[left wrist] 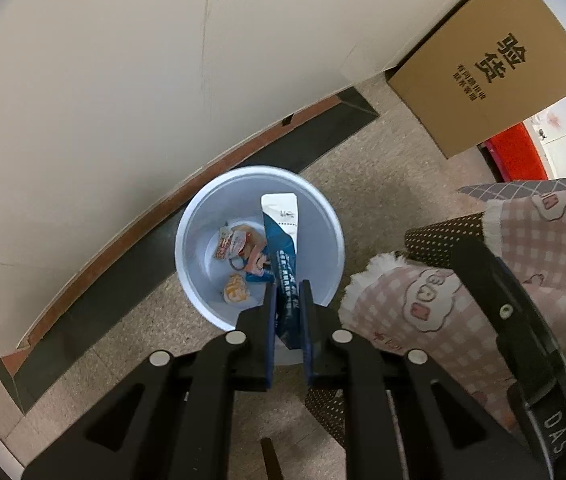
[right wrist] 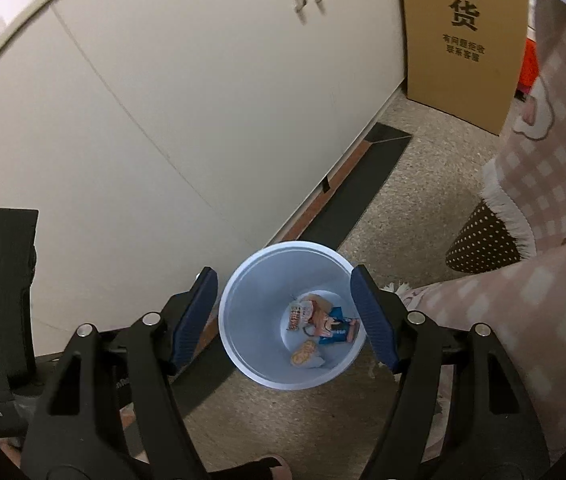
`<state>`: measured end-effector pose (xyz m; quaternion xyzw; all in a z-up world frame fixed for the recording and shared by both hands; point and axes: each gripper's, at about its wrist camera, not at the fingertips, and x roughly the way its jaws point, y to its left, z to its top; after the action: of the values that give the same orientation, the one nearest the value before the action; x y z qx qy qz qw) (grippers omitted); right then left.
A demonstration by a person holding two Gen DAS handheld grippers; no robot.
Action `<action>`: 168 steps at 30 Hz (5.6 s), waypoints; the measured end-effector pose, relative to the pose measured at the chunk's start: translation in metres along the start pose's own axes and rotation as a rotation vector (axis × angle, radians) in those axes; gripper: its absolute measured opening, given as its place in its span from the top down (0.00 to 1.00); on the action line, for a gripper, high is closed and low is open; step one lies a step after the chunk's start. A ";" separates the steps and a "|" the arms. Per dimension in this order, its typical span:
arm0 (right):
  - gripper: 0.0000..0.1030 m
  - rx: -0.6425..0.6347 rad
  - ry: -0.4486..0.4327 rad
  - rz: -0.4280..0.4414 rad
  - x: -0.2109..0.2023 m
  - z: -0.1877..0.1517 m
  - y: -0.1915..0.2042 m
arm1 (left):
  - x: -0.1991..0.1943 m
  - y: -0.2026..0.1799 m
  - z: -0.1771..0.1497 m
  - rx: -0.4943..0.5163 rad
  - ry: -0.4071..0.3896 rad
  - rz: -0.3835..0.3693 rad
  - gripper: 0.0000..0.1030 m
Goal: Collect trash
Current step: 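Carry the tube and packet over the wastebasket and open both tools, then move both open tools back over the table of trash, then grasp the brown paper bag with the right tool while the left tool grasps the blue-white box, then carry the paper bag and box over the wastebasket and open both tools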
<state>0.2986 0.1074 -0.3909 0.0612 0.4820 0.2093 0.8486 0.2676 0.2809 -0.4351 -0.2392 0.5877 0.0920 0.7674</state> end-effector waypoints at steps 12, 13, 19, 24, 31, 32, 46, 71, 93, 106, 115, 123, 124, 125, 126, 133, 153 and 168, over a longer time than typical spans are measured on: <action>0.33 0.107 0.016 0.096 -0.032 0.003 -0.007 | -0.051 0.005 -0.006 -0.034 -0.074 0.047 0.40; 0.33 0.110 0.022 0.105 -0.035 0.002 -0.005 | -0.059 0.009 -0.009 -0.052 -0.076 0.055 0.40; 0.33 0.095 0.038 0.203 -0.071 -0.001 0.030 | -0.115 0.034 -0.037 -0.175 -0.132 0.030 0.40; 0.33 0.048 -0.016 0.280 -0.123 -0.001 0.062 | -0.185 0.035 -0.060 -0.193 -0.278 0.019 0.40; 0.33 -0.014 -0.274 0.246 -0.235 0.001 0.072 | -0.271 -0.015 -0.086 -0.081 -0.477 0.000 0.36; 0.33 -0.010 -0.303 0.240 -0.247 0.000 0.066 | -0.277 -0.026 -0.089 -0.057 -0.489 -0.008 0.36; 0.24 0.295 -0.605 -0.108 -0.409 -0.051 -0.135 | -0.263 -0.273 -0.162 0.400 -0.399 -0.306 0.31; 0.16 0.669 -0.529 -0.197 -0.412 -0.054 -0.346 | -0.164 -0.433 -0.187 0.625 -0.246 -0.326 0.37; 0.38 0.569 -0.602 -0.204 -0.458 -0.078 -0.327 | -0.214 -0.415 -0.207 0.592 -0.232 -0.603 0.96; 0.38 0.449 -0.657 -0.137 -0.482 -0.068 -0.248 | -0.287 -0.330 -0.192 0.487 -0.378 -0.677 0.96; 0.38 0.302 -0.626 -0.034 -0.464 -0.048 -0.163 | -0.322 -0.248 -0.180 0.402 -0.498 -0.630 0.95; 0.38 0.148 -0.510 0.085 -0.405 -0.030 -0.073 | -0.330 -0.149 -0.164 0.268 -0.597 -0.454 0.95; 0.38 0.130 -0.484 0.108 -0.393 -0.028 -0.060 | -0.327 -0.134 -0.160 0.242 -0.597 -0.433 0.95; 0.38 0.117 -0.466 0.122 -0.384 -0.028 -0.051 | -0.325 -0.124 -0.157 0.221 -0.593 -0.422 0.95; 0.38 0.100 -0.444 0.131 -0.373 -0.027 -0.039 | -0.320 -0.108 -0.153 0.192 -0.587 -0.405 0.95; 0.38 -0.008 -0.274 0.180 -0.286 -0.027 0.031 | -0.274 -0.028 -0.125 0.045 -0.529 -0.252 0.95; 0.26 -0.064 -0.120 0.107 -0.100 0.006 0.059 | -0.161 0.043 -0.044 -0.065 -0.361 -0.057 0.95; 0.23 -0.111 -0.124 -0.027 -0.099 -0.006 0.041 | -0.119 0.012 -0.030 -0.003 -0.271 -0.017 0.95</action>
<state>0.2369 0.1027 -0.3035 0.0205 0.4170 0.2201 0.8816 0.2019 0.2933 -0.3314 -0.2307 0.4763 0.1179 0.8402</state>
